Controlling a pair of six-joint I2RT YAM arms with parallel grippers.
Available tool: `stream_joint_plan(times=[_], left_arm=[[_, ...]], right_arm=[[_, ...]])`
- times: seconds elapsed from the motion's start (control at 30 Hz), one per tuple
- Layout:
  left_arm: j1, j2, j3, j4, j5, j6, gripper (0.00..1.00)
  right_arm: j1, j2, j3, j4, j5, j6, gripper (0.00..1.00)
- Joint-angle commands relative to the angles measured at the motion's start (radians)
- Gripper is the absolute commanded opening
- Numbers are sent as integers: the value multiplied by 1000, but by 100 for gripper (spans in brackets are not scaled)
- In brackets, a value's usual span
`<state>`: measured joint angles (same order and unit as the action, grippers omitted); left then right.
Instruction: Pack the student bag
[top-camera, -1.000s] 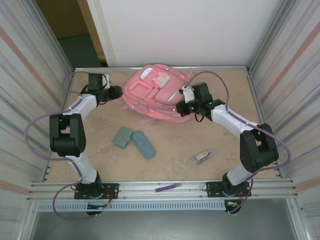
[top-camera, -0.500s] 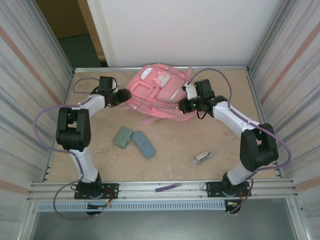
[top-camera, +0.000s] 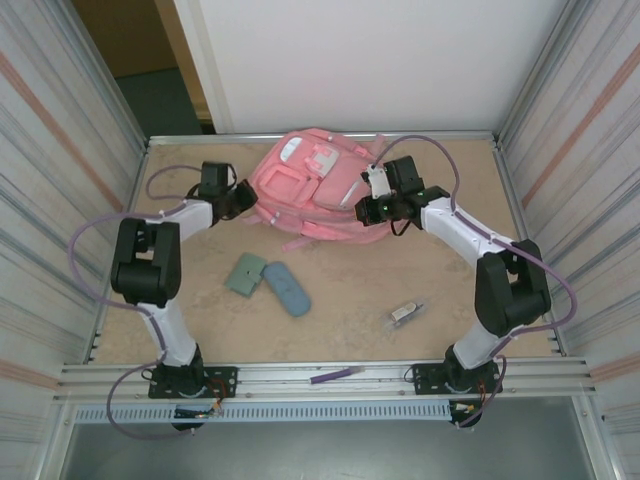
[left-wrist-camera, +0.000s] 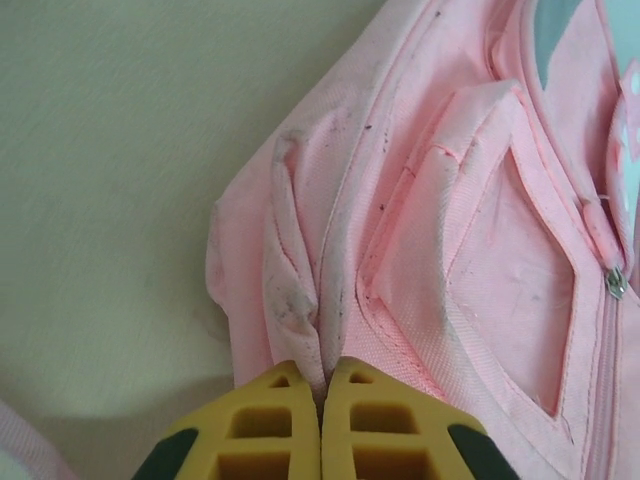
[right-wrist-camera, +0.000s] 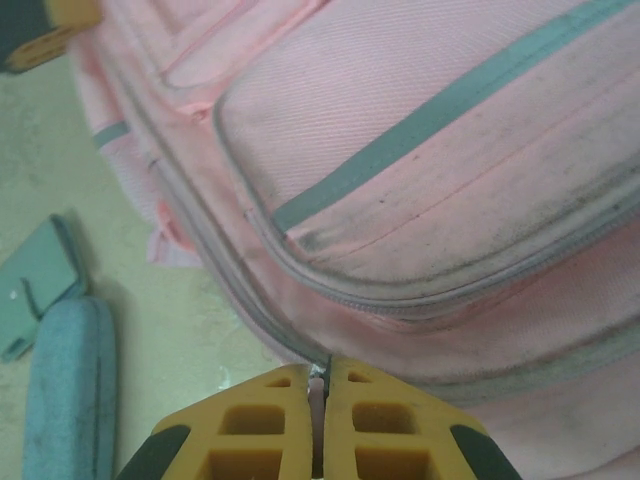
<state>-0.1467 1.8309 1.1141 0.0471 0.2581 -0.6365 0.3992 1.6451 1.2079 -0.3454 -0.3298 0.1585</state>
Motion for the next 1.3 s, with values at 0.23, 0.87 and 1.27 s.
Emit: stream_joint_plan(times=[0.23, 0.87, 1.27], left_arm=[[-174, -227, -228, 59, -120, -202, 0], [-304, -326, -307, 84, -208, -305, 0], [-172, -343, -286, 12, -174, -126, 0]], right_arm=[[144, 64, 76, 105, 141, 180, 7], [323, 297, 282, 116, 157, 226, 9], [234, 124, 131, 72, 225, 120, 37]])
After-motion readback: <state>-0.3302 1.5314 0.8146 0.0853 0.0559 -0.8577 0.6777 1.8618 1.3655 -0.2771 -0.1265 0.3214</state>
